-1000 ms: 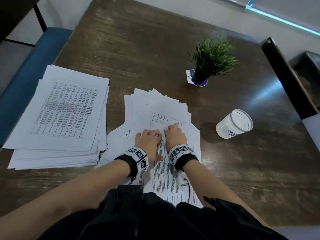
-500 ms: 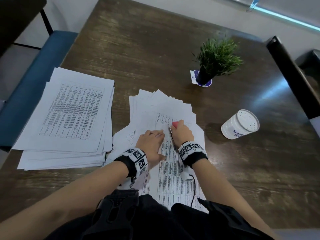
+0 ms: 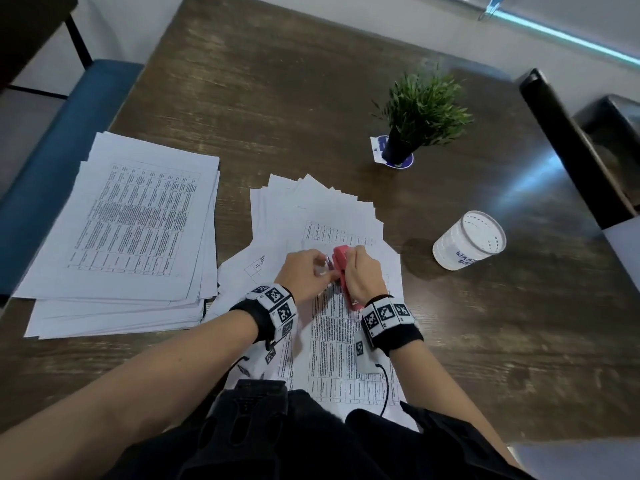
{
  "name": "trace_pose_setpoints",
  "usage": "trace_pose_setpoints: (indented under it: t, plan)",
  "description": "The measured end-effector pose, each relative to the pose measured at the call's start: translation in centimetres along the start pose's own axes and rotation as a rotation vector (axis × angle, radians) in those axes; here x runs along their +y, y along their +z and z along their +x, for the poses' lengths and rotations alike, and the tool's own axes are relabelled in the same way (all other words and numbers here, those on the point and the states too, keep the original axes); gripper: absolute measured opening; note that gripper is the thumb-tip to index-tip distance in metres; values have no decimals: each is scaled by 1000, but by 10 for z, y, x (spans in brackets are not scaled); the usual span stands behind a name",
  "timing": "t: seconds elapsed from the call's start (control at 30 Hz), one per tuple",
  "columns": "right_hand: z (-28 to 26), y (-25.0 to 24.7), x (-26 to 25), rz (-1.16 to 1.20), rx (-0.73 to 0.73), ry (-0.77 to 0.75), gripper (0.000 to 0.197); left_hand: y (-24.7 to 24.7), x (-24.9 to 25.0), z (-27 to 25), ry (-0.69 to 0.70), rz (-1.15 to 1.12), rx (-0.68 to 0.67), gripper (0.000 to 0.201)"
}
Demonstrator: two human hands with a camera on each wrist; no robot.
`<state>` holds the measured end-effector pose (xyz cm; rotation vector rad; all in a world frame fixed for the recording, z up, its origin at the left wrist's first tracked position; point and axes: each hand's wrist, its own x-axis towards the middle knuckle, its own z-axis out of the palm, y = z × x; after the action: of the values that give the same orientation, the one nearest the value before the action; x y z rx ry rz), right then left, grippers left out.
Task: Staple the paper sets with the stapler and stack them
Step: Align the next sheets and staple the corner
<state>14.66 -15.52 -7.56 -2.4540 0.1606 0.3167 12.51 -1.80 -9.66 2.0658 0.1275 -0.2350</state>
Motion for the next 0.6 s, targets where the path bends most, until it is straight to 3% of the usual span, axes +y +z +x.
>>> trace_pose_setpoints:
  t: [0.1, 0.23, 0.37, 0.6]
  plan:
    - [-3, 3, -2, -15, -8, -12, 35, 2, -3, 0, -45, -17, -2, 53]
    - [-8, 7, -2, -69, -21, -55, 35, 1, -3, 2, -88, 13, 8, 44]
    - [-11, 11, -2, -110, -25, -78, 32, 1, -6, 3, -47, 99, -29, 14]
    - [-13, 7, 2, -286, -7, -66, 34, -10, -13, 3, 42, 177, -24, 16]
